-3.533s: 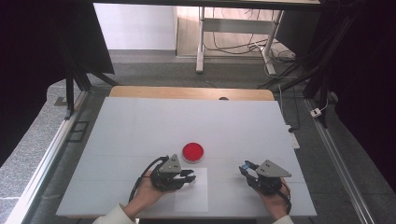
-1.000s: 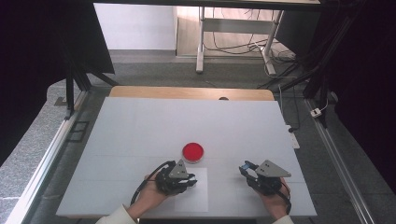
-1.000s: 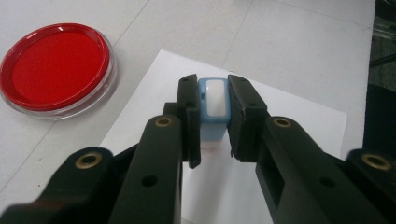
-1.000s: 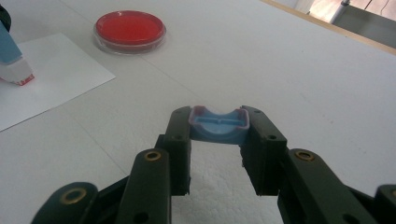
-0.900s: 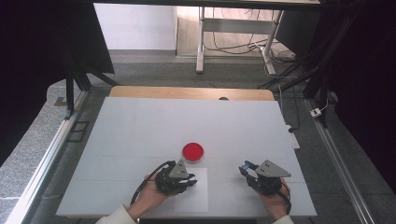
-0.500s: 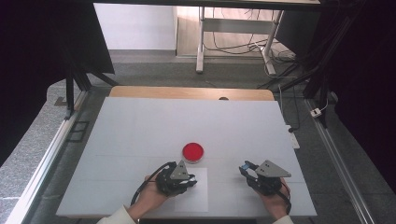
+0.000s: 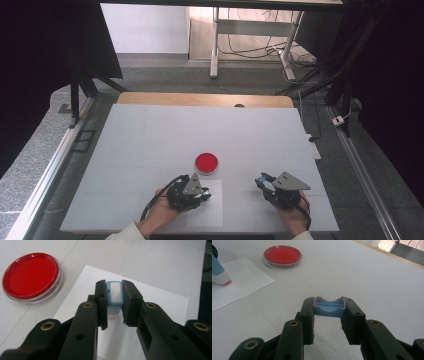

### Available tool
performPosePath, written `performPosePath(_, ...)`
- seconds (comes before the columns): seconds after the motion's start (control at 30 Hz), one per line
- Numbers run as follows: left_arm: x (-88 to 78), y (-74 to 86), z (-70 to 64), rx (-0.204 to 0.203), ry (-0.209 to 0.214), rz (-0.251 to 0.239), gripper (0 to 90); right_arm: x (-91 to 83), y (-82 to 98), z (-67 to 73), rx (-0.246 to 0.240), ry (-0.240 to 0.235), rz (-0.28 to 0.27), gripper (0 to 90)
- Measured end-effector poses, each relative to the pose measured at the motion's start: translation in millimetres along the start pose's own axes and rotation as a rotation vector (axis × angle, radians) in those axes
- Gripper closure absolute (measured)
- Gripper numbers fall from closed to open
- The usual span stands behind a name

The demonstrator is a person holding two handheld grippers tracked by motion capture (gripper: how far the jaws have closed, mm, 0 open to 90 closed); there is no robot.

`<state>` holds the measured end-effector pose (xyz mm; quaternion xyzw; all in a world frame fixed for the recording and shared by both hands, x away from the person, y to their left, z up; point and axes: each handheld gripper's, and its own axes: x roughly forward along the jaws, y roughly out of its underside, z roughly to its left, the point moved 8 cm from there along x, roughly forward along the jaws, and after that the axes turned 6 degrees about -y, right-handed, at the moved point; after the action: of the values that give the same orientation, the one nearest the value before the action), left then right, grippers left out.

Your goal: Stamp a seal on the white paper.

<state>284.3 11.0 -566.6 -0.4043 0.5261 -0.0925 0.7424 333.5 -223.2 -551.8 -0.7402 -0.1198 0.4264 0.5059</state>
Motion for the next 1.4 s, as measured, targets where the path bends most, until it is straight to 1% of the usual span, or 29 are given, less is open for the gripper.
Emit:
performPosePath(0.03, 0.3, -0.2, -0.1, -0.003, 0.0, -0.001, 75.9, 0.1, 0.0, 0.0, 0.0, 0.0, 0.0, 64.3)
performPosePath(0.17, 0.3, -0.9, -1.1, 0.008, -0.009, 0.007, 75.9, 0.9, -0.3, 0.9, -0.002, -0.003, -0.002, 64.3)
performPosePath(0.3, 0.2, -0.7, -0.6, 0.006, -0.004, 0.01, 75.9, 0.7, -0.4, 1.3, -0.003, -0.004, -0.002, 64.3)
performPosePath(0.6, -0.1, -0.5, -1.5, 0.011, -0.013, 0.014, 75.9, -0.1, -0.6, 1.1, -0.001, -0.004, -0.003, 64.3)
performPosePath(0.7, 0.0, -1.5, -0.9, 0.016, -0.004, 0.025, 75.9, -0.3, -0.4, 0.2, -0.002, 0.002, 0.0, 64.3)
performPosePath(0.83, 0.1, -1.7, 0.9, 0.013, 0.013, 0.034, 75.9, 0.5, -0.4, 1.1, -0.002, -0.005, -0.002, 64.3)
performPosePath(0.9, 0.1, -1.7, 0.9, 0.012, 0.014, 0.034, 75.9, 0.0, -0.3, 0.2, -0.002, 0.003, 0.002, 64.3)
performPosePath(0.97, -0.1, -1.5, 0.8, 0.014, 0.011, 0.033, 75.9, 0.5, -0.6, 0.2, 0.002, -0.002, -0.005, 64.3)
performPosePath(1.03, -0.3, -0.9, 0.1, 0.013, 0.006, 0.028, 75.9, -0.1, -0.2, 0.2, -0.004, 0.002, 0.003, 64.3)
performPosePath(1.23, -1.3, 1.2, -0.8, 0.009, -0.005, 0.017, 75.9, -0.7, -0.5, 0.0, 0.001, -0.003, -0.004, 64.3)
performPosePath(1.3, -1.3, 1.8, -0.7, -0.001, -0.006, 0.01, 75.9, -0.7, -0.5, -0.1, 0.001, -0.003, -0.004, 64.3)
performPosePath(1.4, -1.5, 2.5, -0.5, -0.007, -0.004, 0.006, 75.9, -0.9, -0.6, -0.1, 0.001, -0.004, -0.005, 64.2)
